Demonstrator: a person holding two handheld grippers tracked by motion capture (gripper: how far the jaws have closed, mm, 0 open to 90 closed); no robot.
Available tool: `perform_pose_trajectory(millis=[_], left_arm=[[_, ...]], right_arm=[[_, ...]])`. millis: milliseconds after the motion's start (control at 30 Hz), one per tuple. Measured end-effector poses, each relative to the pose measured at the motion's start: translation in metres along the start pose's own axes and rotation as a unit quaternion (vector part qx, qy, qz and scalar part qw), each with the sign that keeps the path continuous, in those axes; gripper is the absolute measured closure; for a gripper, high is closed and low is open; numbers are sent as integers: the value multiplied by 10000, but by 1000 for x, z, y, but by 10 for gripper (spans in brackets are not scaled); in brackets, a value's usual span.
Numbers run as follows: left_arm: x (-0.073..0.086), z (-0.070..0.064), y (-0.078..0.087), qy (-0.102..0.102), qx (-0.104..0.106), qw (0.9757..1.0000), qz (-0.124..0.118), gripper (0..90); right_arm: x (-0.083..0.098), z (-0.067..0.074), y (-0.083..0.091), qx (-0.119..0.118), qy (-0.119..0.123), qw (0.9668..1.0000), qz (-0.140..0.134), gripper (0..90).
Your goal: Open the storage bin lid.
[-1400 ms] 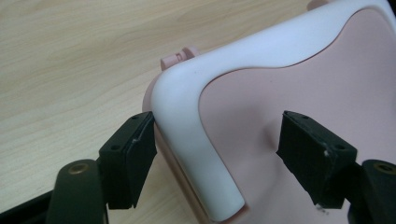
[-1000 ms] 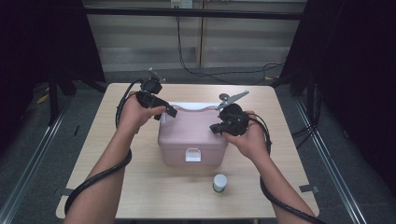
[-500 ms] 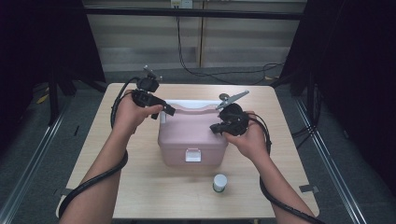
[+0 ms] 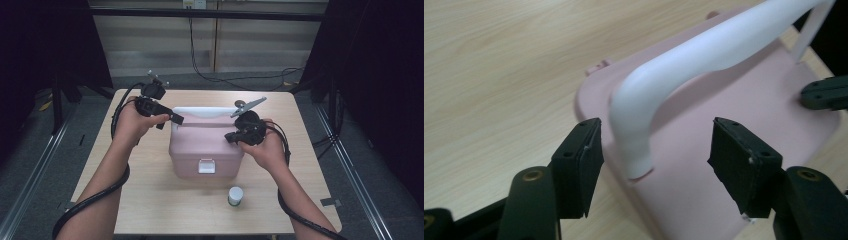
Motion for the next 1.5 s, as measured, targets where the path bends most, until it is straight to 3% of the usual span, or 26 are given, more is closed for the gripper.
perform_pose_trajectory(millis=[233,433,667,767,867,1067,1167,1300,1400,1500], left_arm=[[3,8,-6,48,-44,10000,44,365],[4,7,-16,30,-65,9999,129,377],[-2,3,-23,-25,-186,9998,109,525],[-4,2,-26,6,-364,9992,163,558],[-5,4,-24,83,-507,9985,197,653],[-5,3,-21,157,-475,9985,238,698],[-4,4,-18,260,-398,9986,240,703],[-4,3,-16,234,-351,9987,302,704],[-3,4,-15,357,-171,9988,299,705],[-3,3,-13,271,-190,9990,301,706]], right_arm=[[0,-1,0,-20,0,10000,10,900],[0,-1,0,-28,-8,10000,4,900],[0,-1,0,-64,-32,10000,-24,900],[0,-1,0,-66,-38,10000,-22,900],[0,-2,0,-81,-33,10000,-31,900],[1,-2,1,-90,-42,9999,-112,900],[2,-4,1,-191,-162,9995,-200,900],[3,-6,1,-312,-308,9985,-317,900],[4,-7,2,-304,-265,9987,-325,900],[4,-6,5,-188,-83,9995,-230,900]])
Point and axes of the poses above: each handheld gripper's, and its own axes: y roughly backward along the jaws, x roughly out of its underside, z roughly to its left, the point moved 6 cm from there along -y, roughly forward along the jaws, and after that the axes turned 5 degrees about -z, right-handed, at the moved point
